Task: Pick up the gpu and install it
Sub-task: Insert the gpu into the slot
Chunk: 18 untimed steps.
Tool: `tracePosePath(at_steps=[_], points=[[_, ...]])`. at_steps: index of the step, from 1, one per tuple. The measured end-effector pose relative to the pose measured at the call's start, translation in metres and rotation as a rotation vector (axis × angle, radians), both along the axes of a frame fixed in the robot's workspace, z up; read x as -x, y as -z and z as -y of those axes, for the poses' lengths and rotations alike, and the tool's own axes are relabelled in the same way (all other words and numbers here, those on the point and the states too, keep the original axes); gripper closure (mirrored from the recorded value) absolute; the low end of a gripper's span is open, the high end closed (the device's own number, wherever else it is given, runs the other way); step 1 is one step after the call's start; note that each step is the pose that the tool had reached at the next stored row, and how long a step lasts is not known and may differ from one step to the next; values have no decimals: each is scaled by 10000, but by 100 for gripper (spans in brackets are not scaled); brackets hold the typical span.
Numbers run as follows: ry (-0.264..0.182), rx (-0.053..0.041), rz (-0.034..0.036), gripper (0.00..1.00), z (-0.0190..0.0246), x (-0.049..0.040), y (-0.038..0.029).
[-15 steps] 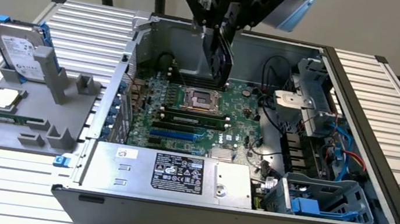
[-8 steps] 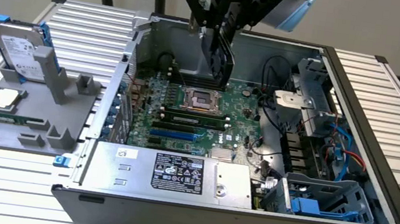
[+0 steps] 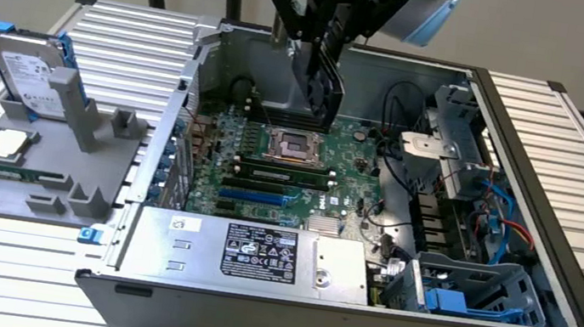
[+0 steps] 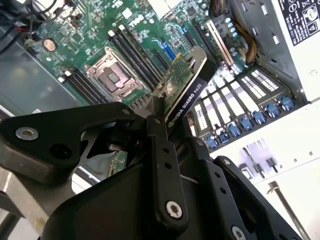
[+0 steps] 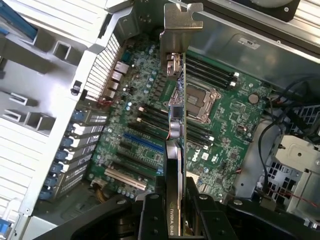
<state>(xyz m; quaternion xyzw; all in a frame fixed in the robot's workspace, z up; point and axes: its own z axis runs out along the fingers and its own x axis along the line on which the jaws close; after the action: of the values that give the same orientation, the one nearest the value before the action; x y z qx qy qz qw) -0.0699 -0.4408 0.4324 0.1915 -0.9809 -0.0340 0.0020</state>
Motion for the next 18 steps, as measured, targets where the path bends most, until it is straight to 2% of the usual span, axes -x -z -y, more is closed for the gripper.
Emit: tracePosePath(at_steps=[18], points=[[-1217,0,0,100,0,0,0]])
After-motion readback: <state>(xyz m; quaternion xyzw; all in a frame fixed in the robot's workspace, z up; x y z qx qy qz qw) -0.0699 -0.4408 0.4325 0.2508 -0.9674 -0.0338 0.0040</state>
